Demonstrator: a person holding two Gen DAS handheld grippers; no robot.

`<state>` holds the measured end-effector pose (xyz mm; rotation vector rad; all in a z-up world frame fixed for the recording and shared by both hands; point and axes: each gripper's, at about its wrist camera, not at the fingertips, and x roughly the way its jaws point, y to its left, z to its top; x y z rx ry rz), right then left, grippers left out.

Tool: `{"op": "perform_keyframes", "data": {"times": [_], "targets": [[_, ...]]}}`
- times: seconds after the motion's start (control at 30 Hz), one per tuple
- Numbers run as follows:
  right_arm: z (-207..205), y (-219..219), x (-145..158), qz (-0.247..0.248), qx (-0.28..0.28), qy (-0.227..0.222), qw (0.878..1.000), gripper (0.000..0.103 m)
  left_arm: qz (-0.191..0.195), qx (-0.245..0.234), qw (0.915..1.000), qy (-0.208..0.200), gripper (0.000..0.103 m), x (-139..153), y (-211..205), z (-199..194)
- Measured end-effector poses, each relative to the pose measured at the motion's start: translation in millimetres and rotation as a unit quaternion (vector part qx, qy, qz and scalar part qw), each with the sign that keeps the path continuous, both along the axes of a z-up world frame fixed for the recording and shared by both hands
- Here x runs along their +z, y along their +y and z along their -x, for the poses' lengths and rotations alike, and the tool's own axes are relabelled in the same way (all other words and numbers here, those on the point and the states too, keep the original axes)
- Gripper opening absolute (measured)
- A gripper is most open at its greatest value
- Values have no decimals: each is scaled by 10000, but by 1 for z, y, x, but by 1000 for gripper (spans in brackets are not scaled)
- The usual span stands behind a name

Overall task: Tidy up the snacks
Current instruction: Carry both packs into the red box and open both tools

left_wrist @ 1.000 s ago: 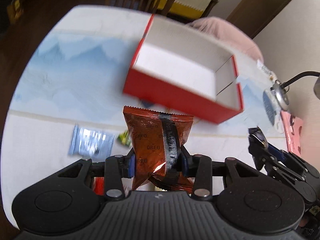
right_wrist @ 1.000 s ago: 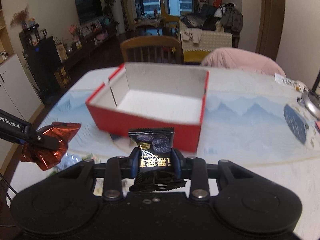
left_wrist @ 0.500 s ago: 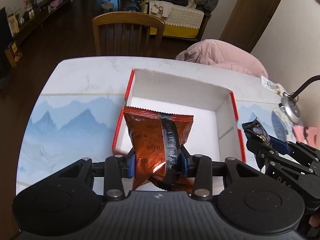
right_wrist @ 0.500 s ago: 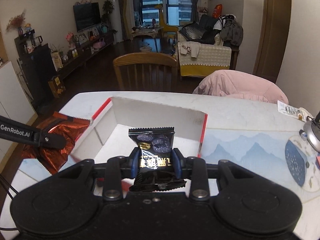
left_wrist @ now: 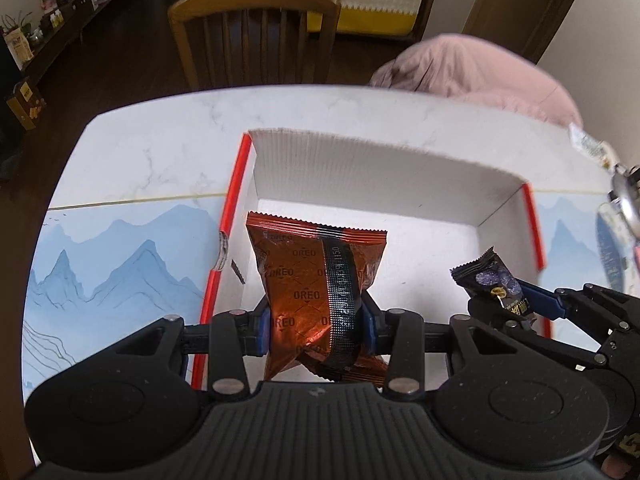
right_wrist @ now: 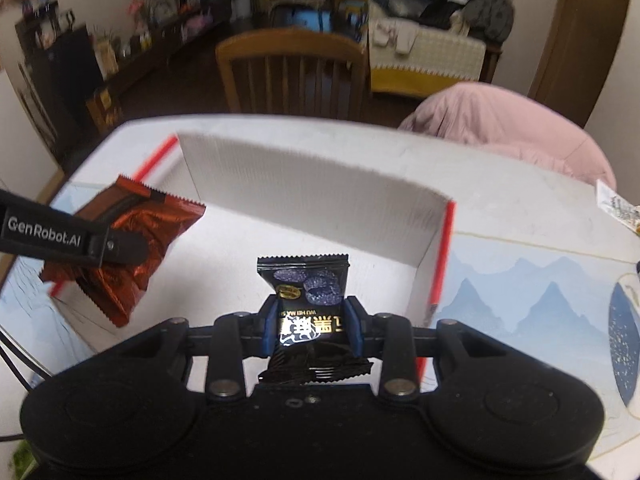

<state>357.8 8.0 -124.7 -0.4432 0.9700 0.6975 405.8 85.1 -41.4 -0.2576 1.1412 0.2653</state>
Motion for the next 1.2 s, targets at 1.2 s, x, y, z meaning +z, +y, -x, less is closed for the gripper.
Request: {"op": "perform_keyframes", "data": {"times": [1.2], "targets": [[-3, 10, -28, 554, 563, 482, 9957, 41, 314, -271, 9959, 799, 54, -58, 1, -20]]}}
